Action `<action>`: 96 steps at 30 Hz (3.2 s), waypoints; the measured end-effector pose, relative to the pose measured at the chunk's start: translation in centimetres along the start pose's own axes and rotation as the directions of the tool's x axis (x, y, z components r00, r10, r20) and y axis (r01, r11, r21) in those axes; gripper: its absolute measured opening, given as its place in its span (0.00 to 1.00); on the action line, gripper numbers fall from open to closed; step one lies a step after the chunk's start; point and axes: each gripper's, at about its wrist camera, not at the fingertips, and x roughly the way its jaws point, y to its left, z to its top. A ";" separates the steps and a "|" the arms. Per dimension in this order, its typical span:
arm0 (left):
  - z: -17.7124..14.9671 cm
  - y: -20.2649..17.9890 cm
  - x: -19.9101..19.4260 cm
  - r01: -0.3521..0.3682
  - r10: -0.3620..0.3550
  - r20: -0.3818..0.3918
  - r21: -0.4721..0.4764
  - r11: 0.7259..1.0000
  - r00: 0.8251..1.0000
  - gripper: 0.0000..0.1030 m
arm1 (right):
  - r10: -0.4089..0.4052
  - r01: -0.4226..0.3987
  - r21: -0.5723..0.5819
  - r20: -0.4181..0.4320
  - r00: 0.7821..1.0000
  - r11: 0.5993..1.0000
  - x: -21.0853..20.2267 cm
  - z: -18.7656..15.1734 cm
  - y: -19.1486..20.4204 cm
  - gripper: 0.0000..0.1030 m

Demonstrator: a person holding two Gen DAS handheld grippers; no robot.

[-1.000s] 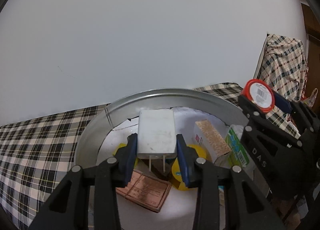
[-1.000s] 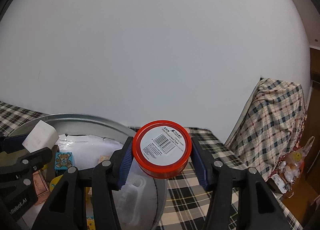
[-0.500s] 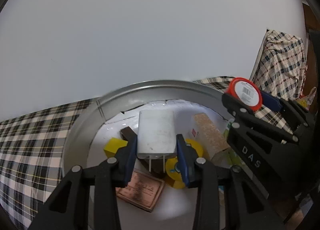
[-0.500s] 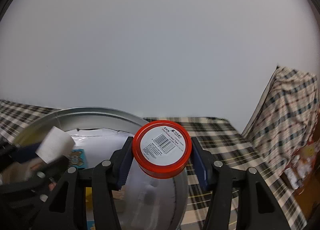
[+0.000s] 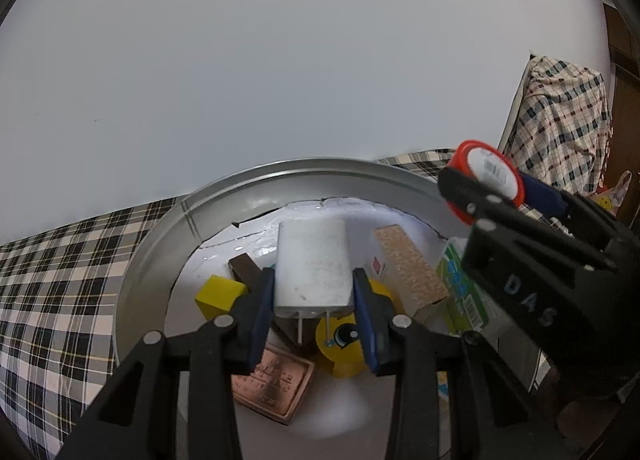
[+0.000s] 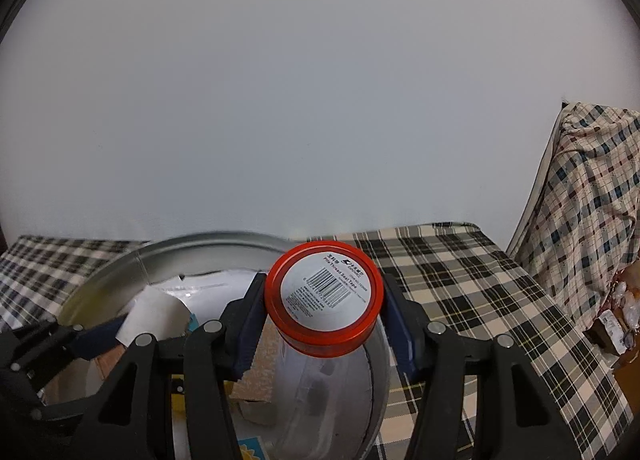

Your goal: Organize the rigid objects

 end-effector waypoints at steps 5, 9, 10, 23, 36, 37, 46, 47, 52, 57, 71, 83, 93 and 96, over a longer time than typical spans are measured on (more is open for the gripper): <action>0.2 0.3 0.0 -0.025 0.025 -0.013 0.002 1.000 1.000 0.36 | 0.039 -0.038 0.021 -0.028 0.999 0.999 0.6 0.0 -0.1 0.56; 0.5 0.9 -0.1 -0.059 0.059 -0.024 0.003 0.998 0.998 0.36 | 0.059 -0.058 0.033 -0.029 0.998 0.998 0.6 0.2 -0.1 0.56; 0.6 1.1 0.0 -0.068 0.068 -0.029 -0.001 0.998 0.997 0.36 | 0.068 -0.067 0.040 -0.030 0.997 0.997 0.6 0.2 -0.2 0.56; 1.0 1.2 0.6 -0.109 0.110 -0.070 0.021 0.994 0.991 0.36 | 0.142 -0.136 0.081 -0.068 0.988 0.987 1.4 0.3 0.4 0.56; 5.2 2.5 0.2 -0.089 0.091 -0.066 0.028 0.996 0.994 0.36 | 0.160 -0.153 0.076 -0.100 0.982 0.985 2.1 3.7 1.0 0.56; 5.7 2.8 0.6 -0.079 0.081 -0.085 0.024 0.997 0.993 0.36 | 0.157 -0.148 0.083 -0.114 0.981 0.986 2.6 4.2 0.9 0.56; 7.1 3.7 5.5 -0.077 0.082 -0.251 0.030 0.997 0.965 0.36 | 0.175 -0.099 0.209 -0.383 0.907 0.973 10.2 4.8 0.6 0.56; 7.0 3.5 6.0 -0.067 0.075 -0.267 0.038 0.997 0.961 0.36 | 0.193 -0.097 0.241 -0.413 0.890 0.966 10.9 4.4 0.3 0.56; 6.3 3.3 8.1 -0.059 0.066 -0.346 0.031 0.998 0.936 0.36 | 0.224 -0.099 0.274 -0.477 0.850 0.957 12.5 4.0 -0.1 0.56; 5.3 3.4 10.1 -0.053 0.057 -0.464 0.021 0.998 0.884 0.93 | 0.212 -0.114 0.213 -0.523 0.826 0.970 13.5 3.9 0.9 0.60; 4.8 3.0 5.6 -0.081 0.083 -0.319 0.019 0.997 0.944 0.99 | 0.431 -0.222 0.465 -0.411 0.803 0.857 10.2 2.6 -0.8 0.69; 3.1 3.4 4.6 -0.138 0.122 -0.323 -0.026 0.990 0.939 0.99 | 0.375 -0.229 0.408 -0.325 0.868 0.884 7.1 1.7 -0.6 0.69; 1.7 3.8 0.1 -0.135 0.128 -0.078 -0.091 0.987 0.989 0.99 | 0.134 -0.135 0.248 0.021 0.991 0.959 0.2 0.9 0.3 0.71; 1.0 3.8 -1.0 -0.135 0.137 0.011 -0.107 0.985 0.991 0.99 | 0.055 -0.065 0.209 0.057 0.997 0.976 -1.1 0.3 0.7 0.72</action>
